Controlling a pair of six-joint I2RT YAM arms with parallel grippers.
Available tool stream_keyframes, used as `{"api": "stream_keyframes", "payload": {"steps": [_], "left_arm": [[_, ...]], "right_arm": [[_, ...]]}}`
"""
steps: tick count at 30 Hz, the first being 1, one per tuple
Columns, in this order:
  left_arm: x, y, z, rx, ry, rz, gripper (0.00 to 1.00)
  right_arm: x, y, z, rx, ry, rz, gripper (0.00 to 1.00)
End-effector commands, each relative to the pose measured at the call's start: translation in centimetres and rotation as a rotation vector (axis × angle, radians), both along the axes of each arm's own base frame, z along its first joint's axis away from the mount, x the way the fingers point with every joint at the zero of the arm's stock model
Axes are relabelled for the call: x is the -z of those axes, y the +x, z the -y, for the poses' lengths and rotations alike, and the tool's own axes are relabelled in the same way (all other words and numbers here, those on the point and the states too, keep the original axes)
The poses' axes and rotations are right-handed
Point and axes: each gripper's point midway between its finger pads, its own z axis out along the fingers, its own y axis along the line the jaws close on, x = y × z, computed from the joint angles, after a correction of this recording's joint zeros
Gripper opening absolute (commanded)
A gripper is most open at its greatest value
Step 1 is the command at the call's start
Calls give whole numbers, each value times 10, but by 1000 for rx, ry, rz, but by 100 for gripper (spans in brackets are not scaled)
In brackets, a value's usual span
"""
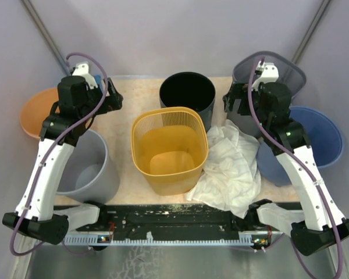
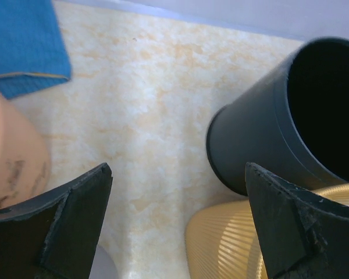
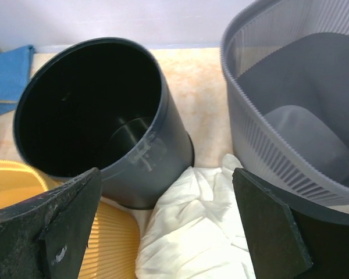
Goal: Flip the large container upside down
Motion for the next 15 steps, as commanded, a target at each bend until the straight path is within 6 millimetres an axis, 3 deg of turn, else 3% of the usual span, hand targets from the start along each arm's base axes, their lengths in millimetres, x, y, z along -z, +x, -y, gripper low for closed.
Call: {"api": "stream_keyframes", "payload": {"steps": [1,3,6,12,15], "left_arm": [[-14,22,-48,-235,179,-8,100],[-6,27,-75,-352,283,-70,100],[3,46,-108,-418,297,-123,100],[28,75,-159,-505,245,-232,98],[43,86,-172,-504,211,-267,96]], "right_arm": [[-20,-5,-24,-127,78,81,94],[-18,-6,-28,-141,96,83,94],[-14,-8,-33,-163,117,79,94],[-3,-11,-40,-197,136,49,94],[1,-12,-43,-212,140,37,94]]}}
